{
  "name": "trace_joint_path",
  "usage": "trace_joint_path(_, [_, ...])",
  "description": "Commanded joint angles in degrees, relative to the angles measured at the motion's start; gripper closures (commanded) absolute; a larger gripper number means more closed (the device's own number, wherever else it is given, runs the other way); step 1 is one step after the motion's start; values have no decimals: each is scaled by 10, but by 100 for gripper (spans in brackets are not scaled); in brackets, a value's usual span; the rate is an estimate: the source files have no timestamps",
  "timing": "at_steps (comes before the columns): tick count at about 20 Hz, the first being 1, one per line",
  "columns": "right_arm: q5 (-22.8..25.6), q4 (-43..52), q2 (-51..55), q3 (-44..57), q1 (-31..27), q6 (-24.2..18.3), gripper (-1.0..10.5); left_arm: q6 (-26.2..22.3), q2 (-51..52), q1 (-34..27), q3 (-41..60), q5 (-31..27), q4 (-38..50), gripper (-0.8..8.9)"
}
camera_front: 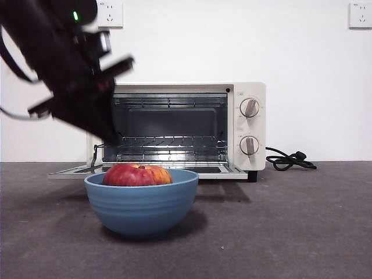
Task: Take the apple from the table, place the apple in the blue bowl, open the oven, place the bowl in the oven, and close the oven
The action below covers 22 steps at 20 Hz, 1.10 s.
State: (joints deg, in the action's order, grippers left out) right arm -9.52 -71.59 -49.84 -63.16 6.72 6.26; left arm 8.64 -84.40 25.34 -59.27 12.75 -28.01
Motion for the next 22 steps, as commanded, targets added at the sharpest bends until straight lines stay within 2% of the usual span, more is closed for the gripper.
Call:
trace_joint_path(1, [-32, 22, -8, 6, 1, 13, 948, -1, 61, 5, 4, 3, -17, 819])
trace_joint_path(3, [-94, 47, -25, 6, 4, 14, 950, -3, 124, 5, 4, 2, -49, 819])
trace_joint_path(4, [-101, 60, -37, 6, 13, 25, 950, -3, 156, 5, 4, 2, -69, 819])
trace_joint_path(7, [-89, 102, -85, 6, 87, 66, 951, -2, 255, 5, 4, 3, -133, 819])
trace_joint_path(11, [-36, 176, -179, 3, 224, 124, 951, -2, 359, 5, 4, 2, -193, 819])
trace_joint_path(13, [-28, 200, -239, -14, 275, 144, 904, -2, 395, 5, 3, -9, -228, 819])
trace_joint_path(15, [-9, 201, -302, -43, 306, 148, 709, -1, 419, 5, 3, -10, -268, 819])
trace_joint_path(16, [-5, 197, -333, -60, 317, 149, 655, 0, 428, 5, 3, -10, -287, 819])
trace_joint_path(22, [6, 191, -470, -148, 342, 149, 659, 18, 477, 5, 3, -10, -343, 819])
